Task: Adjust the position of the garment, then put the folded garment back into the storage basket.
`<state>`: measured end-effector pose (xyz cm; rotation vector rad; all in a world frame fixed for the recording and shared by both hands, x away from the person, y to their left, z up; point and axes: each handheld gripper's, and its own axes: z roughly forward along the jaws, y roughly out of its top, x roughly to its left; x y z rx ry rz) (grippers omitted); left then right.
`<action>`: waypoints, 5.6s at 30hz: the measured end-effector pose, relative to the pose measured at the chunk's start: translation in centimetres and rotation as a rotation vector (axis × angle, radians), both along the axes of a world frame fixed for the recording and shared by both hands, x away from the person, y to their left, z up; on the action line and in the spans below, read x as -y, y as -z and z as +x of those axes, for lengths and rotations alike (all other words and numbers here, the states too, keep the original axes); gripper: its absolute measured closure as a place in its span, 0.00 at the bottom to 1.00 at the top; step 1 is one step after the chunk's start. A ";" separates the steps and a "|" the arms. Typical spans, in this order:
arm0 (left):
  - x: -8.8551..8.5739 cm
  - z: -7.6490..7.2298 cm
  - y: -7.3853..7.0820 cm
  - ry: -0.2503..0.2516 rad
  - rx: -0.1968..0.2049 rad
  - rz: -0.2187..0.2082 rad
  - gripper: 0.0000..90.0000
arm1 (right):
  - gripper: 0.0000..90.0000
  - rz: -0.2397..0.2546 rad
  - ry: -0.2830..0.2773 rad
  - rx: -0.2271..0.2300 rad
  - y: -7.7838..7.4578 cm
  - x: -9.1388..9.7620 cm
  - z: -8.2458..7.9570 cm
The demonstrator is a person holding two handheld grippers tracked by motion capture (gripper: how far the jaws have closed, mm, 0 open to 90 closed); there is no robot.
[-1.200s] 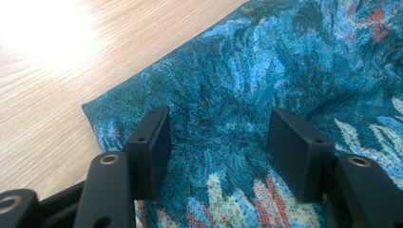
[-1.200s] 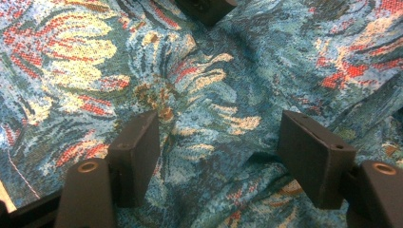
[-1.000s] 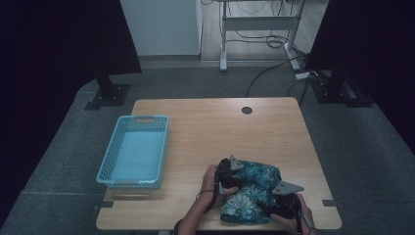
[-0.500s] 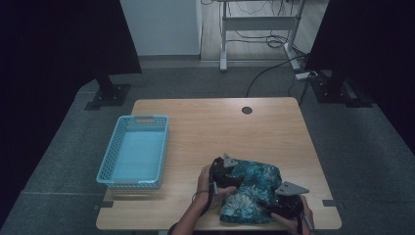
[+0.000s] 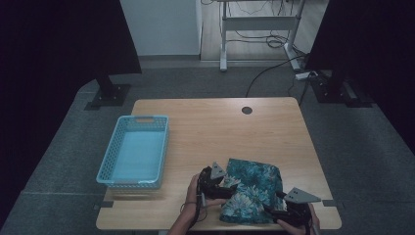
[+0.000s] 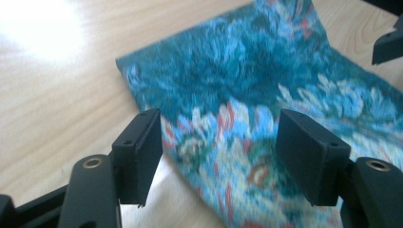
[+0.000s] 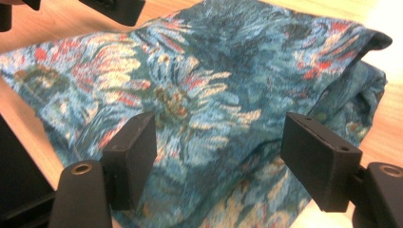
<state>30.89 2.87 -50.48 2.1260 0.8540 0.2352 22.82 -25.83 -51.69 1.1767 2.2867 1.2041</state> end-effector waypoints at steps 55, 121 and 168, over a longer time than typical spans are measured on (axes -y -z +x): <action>0.5 3.2 0.2 -0.088 0.018 -0.044 0.38 | 0.31 0.024 -0.011 0.003 -0.2 1.4 -2.2; 4.6 8.6 3.4 -0.087 0.013 0.048 0.47 | 0.30 0.014 -0.006 -0.001 0.0 1.4 -2.0; 4.2 5.3 -0.2 0.011 0.032 -0.112 0.90 | 0.29 0.014 0.115 -0.007 0.1 1.8 -1.5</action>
